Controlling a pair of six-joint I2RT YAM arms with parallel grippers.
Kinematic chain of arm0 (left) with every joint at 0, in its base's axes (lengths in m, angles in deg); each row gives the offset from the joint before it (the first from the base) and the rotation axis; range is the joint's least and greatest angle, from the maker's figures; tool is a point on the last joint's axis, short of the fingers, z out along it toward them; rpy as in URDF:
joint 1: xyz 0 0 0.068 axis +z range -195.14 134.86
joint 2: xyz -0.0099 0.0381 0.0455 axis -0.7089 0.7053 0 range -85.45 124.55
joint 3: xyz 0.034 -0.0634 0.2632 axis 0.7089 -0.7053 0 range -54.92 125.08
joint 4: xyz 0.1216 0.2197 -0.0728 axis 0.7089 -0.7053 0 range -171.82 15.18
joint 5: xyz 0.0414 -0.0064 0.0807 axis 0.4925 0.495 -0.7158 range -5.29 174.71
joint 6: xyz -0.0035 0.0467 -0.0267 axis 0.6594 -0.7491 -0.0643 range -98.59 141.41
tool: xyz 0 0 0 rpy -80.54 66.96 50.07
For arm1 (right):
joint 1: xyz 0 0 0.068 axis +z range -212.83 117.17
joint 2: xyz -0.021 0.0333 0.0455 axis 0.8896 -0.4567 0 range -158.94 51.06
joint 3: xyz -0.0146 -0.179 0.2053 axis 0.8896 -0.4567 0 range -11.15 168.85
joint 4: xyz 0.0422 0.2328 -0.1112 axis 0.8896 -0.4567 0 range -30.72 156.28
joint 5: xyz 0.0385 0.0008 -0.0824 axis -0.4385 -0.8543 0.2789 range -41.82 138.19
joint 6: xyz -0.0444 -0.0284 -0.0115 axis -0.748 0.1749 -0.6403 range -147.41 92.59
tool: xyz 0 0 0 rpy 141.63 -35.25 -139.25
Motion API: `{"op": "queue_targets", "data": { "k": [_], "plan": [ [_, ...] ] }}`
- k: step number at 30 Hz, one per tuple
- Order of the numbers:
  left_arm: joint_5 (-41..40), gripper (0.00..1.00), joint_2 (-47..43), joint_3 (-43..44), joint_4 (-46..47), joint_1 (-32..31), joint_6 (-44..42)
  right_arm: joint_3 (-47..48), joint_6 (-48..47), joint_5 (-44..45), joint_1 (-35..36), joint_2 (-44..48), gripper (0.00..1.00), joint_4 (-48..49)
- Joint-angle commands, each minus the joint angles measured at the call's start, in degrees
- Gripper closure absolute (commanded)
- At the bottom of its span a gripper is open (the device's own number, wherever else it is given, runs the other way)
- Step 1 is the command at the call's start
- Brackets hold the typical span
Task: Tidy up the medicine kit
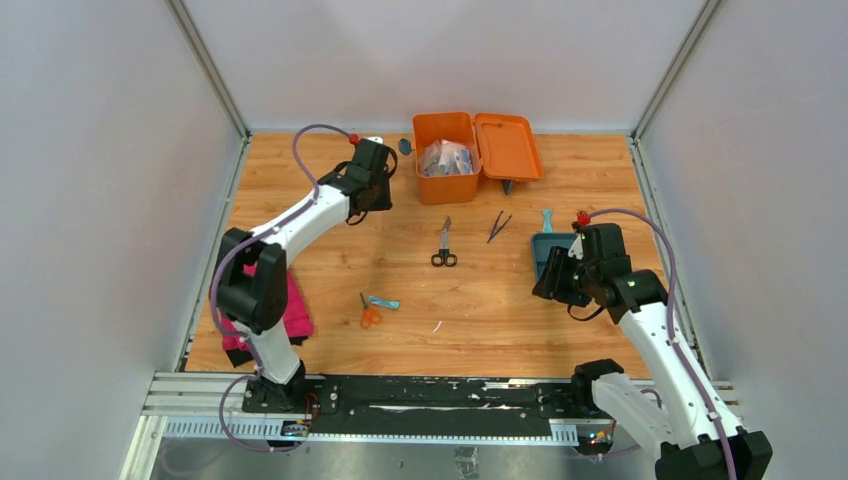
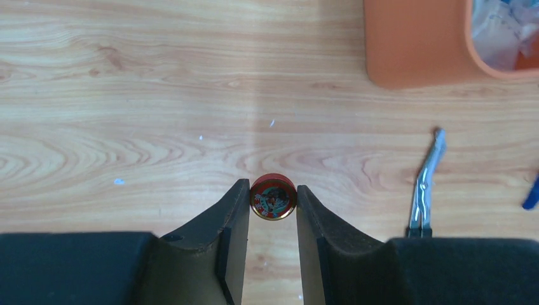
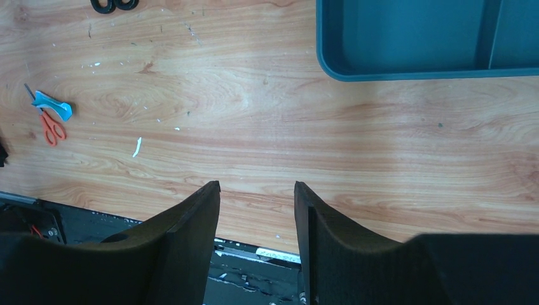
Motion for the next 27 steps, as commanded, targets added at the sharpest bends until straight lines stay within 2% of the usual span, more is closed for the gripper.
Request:
{"op": "queue_targets", "data": {
  "k": [1, 5, 10, 15, 20, 23, 27],
  "plan": [
    [2.1, 0.72, -7.0, -7.6, 1.3, -0.5, 1.0, 2.4, 0.6, 3.0, 0.5, 0.2, 0.48, -1.1],
    [4.6, 0.72, -15.3, -14.8, 2.5, -0.5, 1.9, 4.0, 0.8, 4.4, 0.5, -2.0, 0.48, -0.5],
    [5.3, 0.71, -25.0, -21.1, -0.2, -0.5, 0.9, 7.8, 0.9, 3.3, 0.5, -7.5, 0.49, 2.1],
    [5.7, 0.7, -32.1, -24.3, -3.4, -0.5, -0.4, 16.2, 0.8, 1.3, 0.9, -16.9, 0.5, 5.2],
    [7.1, 0.7, -37.5, -26.6, -5.3, -0.5, -0.8, 25.3, -0.6, 1.4, 2.7, -27.3, 0.52, 4.4],
    [7.7, 0.7, -39.2, -27.0, -6.2, -0.5, -1.4, 26.9, -0.3, 4.3, 2.7, -28.7, 0.52, 3.7],
    [8.8, 0.69, -40.8, -27.8, -6.4, -0.5, -1.4, 24.0, -0.2, 12.8, 2.2, -29.2, 0.51, 3.5]
  ]
}}
